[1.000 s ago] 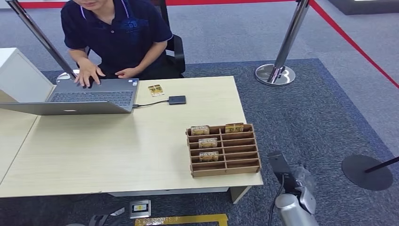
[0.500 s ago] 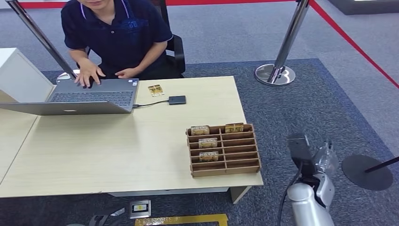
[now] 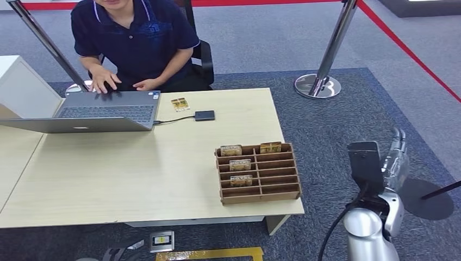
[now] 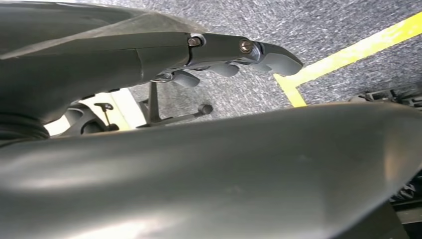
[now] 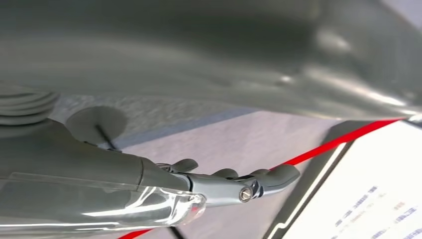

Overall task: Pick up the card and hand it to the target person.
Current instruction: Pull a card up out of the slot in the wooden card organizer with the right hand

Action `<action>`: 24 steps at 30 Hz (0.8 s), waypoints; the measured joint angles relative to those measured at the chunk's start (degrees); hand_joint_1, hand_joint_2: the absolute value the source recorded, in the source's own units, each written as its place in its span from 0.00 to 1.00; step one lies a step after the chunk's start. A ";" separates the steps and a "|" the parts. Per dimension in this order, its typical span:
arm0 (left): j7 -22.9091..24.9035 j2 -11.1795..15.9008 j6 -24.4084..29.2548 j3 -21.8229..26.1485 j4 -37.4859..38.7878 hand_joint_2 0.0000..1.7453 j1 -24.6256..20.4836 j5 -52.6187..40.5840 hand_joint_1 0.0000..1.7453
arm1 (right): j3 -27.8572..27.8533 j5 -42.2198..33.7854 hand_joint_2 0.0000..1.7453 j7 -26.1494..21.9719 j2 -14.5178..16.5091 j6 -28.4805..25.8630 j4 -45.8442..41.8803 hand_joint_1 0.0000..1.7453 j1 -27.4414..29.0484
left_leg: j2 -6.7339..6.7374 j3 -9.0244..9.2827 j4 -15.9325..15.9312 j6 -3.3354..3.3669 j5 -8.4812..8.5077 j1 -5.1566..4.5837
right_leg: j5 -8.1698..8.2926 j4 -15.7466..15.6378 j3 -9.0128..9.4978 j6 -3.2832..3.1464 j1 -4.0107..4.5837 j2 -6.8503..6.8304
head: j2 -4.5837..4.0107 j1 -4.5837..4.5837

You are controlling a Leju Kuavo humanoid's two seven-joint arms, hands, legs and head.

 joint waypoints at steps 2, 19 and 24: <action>0.10 -0.01 0.02 0.04 0.02 0.00 -0.04 0.07 0.00 | 0.27 -0.59 0.00 -0.12 -0.27 0.34 -0.20 0.00 0.13 | 0.01 0.02 -0.01 0.00 0.00 0.00 | 0.00 -0.01 0.02 0.00 0.00 0.01 | 0.00 0.00; -1.51 1.16 -0.18 0.95 -0.11 0.00 1.19 1.34 0.00 | 8.15 -3.16 0.00 -1.39 -1.35 6.68 -0.01 0.00 1.92 | 0.12 0.11 -0.03 -0.02 -0.02 0.03 | 0.01 -0.03 0.08 -0.02 0.03 0.12 | 0.00 0.00; -2.34 1.48 -0.07 1.34 -0.20 0.00 1.89 1.85 0.00 | 11.77 -0.37 0.75 -0.27 -1.08 10.24 -1.15 0.00 3.25 | 0.13 0.10 -0.03 -0.01 -0.03 0.03 | 0.01 -0.02 0.08 -0.02 0.03 0.13 | 0.00 0.00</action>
